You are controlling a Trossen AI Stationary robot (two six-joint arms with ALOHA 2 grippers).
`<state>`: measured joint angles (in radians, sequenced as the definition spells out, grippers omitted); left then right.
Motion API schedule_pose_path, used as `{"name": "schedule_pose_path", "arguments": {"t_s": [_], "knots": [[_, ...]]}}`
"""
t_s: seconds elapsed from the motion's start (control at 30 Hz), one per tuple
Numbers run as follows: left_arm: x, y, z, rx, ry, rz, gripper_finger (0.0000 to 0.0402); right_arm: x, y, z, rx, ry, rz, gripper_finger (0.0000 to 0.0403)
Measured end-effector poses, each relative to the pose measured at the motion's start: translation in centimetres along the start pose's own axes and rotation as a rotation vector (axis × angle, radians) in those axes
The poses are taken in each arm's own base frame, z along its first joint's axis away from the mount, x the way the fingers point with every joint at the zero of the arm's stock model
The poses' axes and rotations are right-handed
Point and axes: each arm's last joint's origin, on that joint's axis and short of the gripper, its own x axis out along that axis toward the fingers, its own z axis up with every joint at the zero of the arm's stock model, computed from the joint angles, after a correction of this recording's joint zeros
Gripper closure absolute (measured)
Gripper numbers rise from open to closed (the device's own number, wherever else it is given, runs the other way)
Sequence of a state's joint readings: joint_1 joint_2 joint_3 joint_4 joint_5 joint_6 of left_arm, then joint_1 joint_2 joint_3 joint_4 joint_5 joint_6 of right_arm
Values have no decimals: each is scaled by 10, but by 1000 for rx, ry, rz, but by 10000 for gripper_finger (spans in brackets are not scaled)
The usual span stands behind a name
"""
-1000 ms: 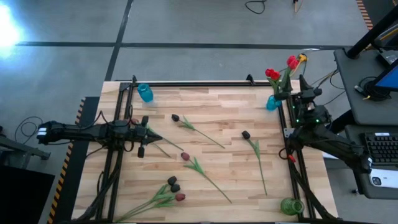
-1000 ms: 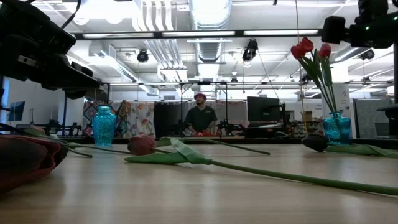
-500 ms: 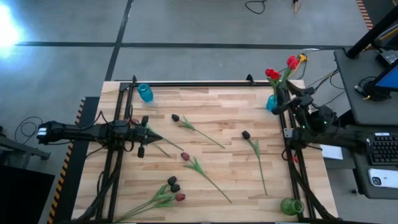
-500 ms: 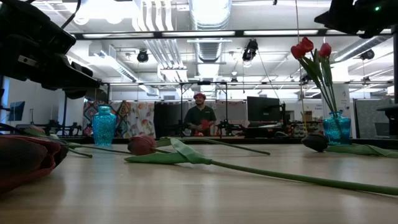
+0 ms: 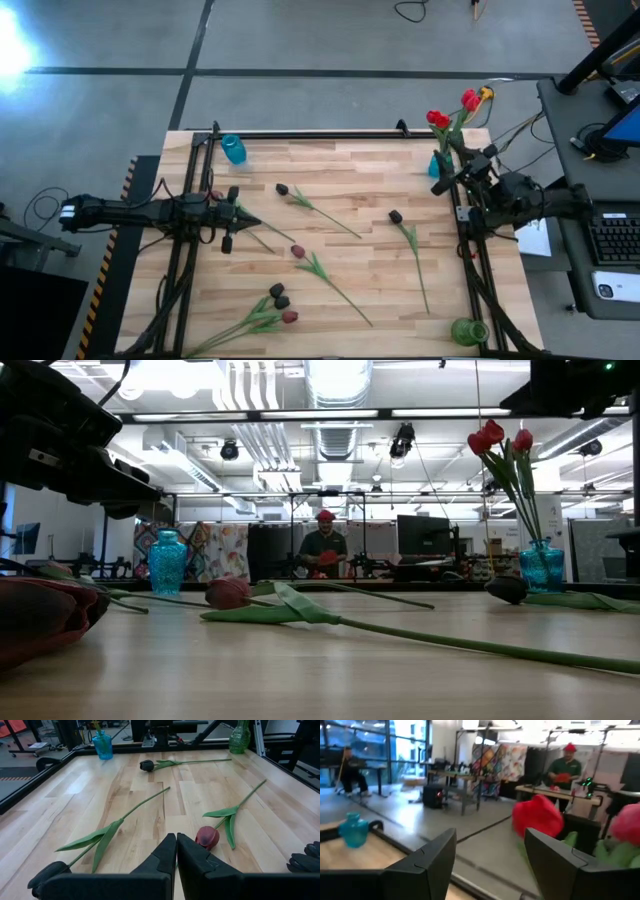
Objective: Sort flowers into vase by color
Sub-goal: Put the black tulip into the left blue vase
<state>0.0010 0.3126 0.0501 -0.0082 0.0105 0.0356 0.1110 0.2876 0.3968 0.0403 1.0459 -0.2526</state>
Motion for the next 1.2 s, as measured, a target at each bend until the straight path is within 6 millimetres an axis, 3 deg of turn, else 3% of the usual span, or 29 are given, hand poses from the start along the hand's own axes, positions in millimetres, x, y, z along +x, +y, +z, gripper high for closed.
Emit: {"name": "schedule_pose_path", "arguments": {"t_s": [0.23,0.37,0.63,0.93,1.2], "knots": [[0,0,0,0,0,0,402,1,28,-1,1,101,121,177],[0,0,0,0,0,0,402,2,58,-11,-51,199,198,177],[0,0,0,0,0,0,402,-8,105,-33,24,442,409,177],[0,0,0,0,-1,-1,402,-6,160,-58,-68,602,411,177],[0,0,0,0,-3,0,402,2,201,-48,-73,638,445,177]]}}
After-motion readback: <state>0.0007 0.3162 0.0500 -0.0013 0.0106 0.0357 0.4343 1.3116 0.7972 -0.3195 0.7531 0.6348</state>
